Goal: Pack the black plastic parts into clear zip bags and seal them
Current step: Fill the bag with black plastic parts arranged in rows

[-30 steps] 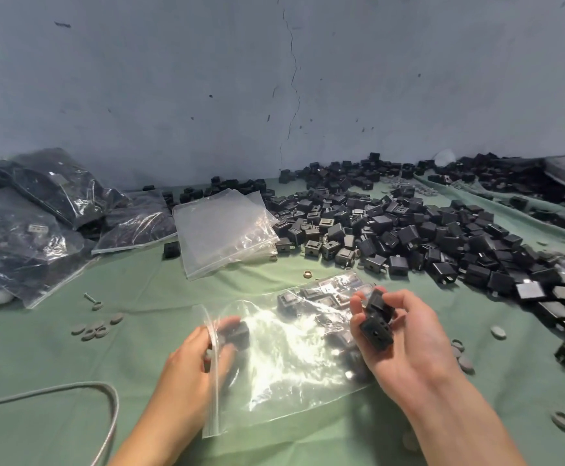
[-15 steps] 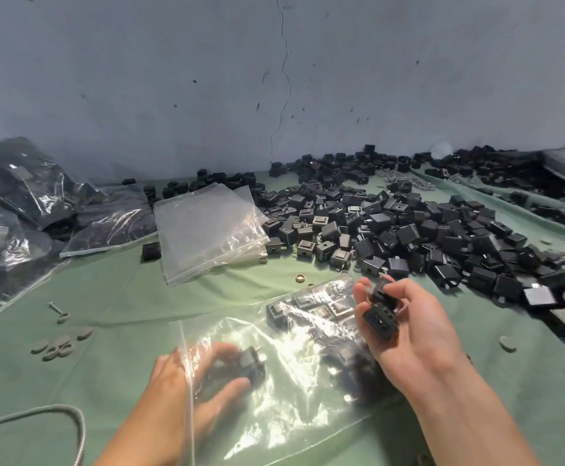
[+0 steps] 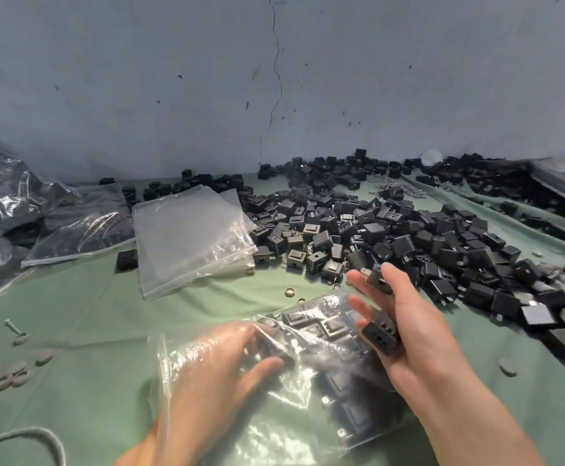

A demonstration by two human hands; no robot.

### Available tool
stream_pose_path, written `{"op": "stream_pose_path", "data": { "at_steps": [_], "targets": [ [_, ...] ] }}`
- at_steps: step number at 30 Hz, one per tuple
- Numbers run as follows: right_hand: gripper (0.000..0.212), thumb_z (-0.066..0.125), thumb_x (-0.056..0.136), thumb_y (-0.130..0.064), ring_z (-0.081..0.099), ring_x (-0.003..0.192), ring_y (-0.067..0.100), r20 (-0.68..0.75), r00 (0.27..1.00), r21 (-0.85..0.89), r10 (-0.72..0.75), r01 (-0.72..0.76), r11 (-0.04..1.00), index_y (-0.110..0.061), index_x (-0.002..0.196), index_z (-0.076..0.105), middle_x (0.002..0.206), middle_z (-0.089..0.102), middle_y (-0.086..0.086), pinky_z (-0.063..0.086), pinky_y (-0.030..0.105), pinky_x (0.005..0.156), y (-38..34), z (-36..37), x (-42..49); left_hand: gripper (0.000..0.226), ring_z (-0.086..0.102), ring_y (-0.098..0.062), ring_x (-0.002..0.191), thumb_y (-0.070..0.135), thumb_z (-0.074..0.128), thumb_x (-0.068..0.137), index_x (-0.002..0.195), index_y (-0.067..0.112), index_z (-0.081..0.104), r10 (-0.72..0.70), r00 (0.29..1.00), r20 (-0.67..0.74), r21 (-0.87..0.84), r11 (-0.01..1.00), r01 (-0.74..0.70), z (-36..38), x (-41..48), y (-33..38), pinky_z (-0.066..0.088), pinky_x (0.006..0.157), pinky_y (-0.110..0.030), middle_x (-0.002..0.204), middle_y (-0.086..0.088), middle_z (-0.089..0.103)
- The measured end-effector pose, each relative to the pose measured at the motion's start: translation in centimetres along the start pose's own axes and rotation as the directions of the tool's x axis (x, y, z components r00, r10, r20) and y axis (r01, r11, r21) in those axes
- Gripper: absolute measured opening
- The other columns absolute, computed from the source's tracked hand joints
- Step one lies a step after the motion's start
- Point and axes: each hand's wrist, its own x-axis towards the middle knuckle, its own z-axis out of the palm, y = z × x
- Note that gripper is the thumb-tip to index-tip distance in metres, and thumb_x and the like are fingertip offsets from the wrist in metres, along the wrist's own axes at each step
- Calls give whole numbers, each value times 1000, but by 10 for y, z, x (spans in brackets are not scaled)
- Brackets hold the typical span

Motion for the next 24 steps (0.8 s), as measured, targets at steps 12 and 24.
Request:
{"op": "stream_pose_path", "data": {
  "at_steps": [12,24],
  "targets": [
    [33,71,92,-22,70,66,8,149,971,-330,-187,227,916,-38,119,64,99,74,-5,50,23,50,23,7,-17,11,52,7,102,33,61,96,97,41,70,102,986,-134,-3,995,-103,-3,-18,-22,38,91,-24,98,28,59],
    [35,80,73,-38,62,64,10,471,852,-248,-229,377,893,-39,106,68,102,71,-8,48,23,46,39,24,-75,18,63,-12,62,23,58,96,94,34,72,-245,876,-415,-616,784,-73,-51,-73,-2,54,53,-25,79,2,70]
  ]
}}
